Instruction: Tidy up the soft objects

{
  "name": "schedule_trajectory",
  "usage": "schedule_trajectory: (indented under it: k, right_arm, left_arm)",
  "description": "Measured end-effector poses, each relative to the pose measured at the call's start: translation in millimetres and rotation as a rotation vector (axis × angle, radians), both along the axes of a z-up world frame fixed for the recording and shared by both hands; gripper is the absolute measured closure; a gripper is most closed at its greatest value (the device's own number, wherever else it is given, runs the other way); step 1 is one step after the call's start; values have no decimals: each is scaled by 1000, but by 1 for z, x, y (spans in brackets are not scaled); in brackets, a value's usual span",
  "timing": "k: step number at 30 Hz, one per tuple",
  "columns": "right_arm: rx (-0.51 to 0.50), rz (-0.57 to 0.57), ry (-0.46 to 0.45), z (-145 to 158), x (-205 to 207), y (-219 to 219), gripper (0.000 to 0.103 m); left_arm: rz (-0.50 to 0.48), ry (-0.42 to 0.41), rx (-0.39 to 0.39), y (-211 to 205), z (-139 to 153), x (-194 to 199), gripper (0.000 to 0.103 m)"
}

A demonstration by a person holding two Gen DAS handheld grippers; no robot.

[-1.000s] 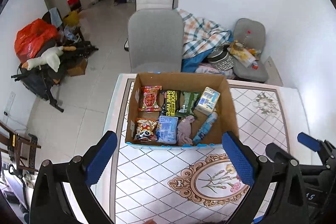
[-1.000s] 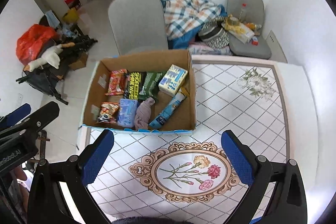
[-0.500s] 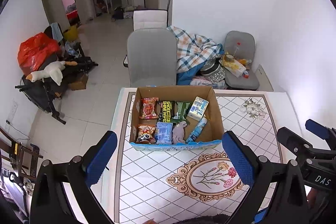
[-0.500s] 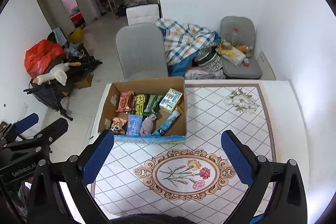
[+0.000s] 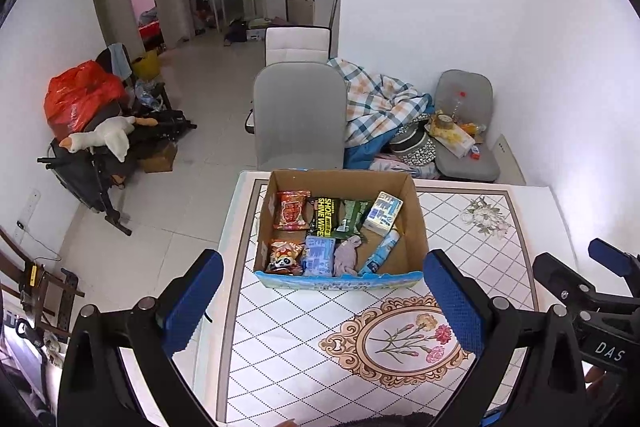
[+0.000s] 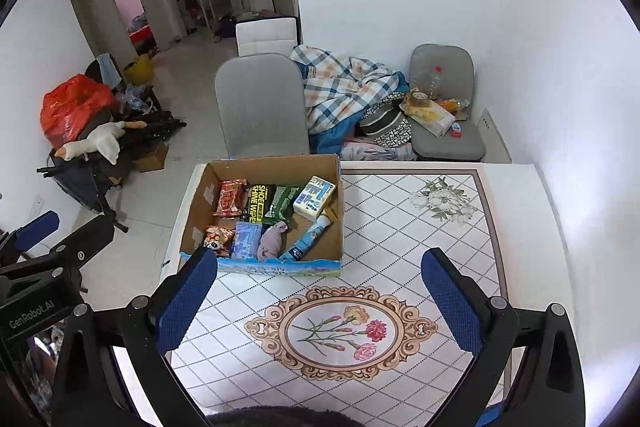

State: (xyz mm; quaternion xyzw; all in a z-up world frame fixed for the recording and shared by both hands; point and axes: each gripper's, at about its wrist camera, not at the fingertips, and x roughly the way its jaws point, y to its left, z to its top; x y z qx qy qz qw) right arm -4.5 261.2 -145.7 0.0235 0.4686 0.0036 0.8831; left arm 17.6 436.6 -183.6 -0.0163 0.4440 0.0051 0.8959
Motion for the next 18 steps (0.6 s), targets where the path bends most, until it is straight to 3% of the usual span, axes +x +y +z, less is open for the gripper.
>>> schedule_trajectory:
  k: [18]
  right_arm:
    - [-17,-33,-22,1,0,-1,0]
  left_arm:
    - [8,-6,3,-1,-1,-8,0]
